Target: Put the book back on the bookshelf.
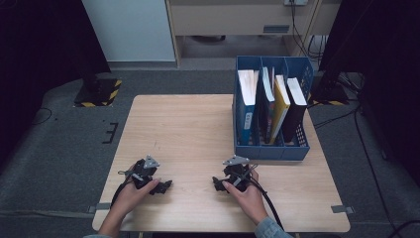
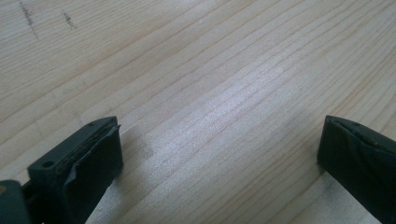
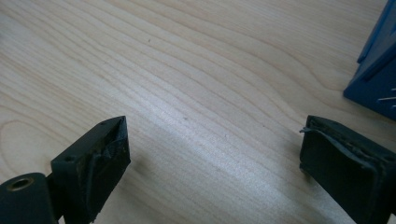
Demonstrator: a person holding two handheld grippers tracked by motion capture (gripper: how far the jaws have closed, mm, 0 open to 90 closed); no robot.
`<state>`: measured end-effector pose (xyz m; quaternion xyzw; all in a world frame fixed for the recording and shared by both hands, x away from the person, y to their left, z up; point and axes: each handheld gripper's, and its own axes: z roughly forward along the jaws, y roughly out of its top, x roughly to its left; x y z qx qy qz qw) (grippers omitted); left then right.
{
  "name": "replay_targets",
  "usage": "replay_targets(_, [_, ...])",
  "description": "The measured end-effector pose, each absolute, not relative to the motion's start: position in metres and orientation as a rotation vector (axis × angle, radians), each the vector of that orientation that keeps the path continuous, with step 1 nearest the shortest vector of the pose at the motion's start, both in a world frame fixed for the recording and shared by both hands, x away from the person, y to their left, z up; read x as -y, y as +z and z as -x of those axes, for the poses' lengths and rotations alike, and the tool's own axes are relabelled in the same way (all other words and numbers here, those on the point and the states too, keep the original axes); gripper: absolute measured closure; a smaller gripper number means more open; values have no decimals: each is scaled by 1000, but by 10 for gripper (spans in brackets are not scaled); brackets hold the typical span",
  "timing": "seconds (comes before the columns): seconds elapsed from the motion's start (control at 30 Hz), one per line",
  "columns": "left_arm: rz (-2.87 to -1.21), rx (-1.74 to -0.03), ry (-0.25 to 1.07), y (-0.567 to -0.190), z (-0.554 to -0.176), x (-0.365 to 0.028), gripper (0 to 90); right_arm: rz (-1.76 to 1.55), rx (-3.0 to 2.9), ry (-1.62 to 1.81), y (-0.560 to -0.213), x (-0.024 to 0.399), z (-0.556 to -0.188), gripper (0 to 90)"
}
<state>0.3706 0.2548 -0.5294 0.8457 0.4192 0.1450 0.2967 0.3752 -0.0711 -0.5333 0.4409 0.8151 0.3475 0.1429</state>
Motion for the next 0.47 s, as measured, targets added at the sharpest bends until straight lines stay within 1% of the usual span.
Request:
replay_targets(0.13, [-2248, -1115, 386, -529, -370, -255, 0, -1275, -2279, 1026, -538, 69, -373, 81])
replay_targets(0.3, [-2250, -1114, 384, -529, -371, -255, 0, -1246, -2285, 966, -539, 63, -372, 58])
replay_targets(0.47, [-2255, -1111, 382, -529, -371, -255, 0, -1255, -2280, 963, -539, 64, -371, 55])
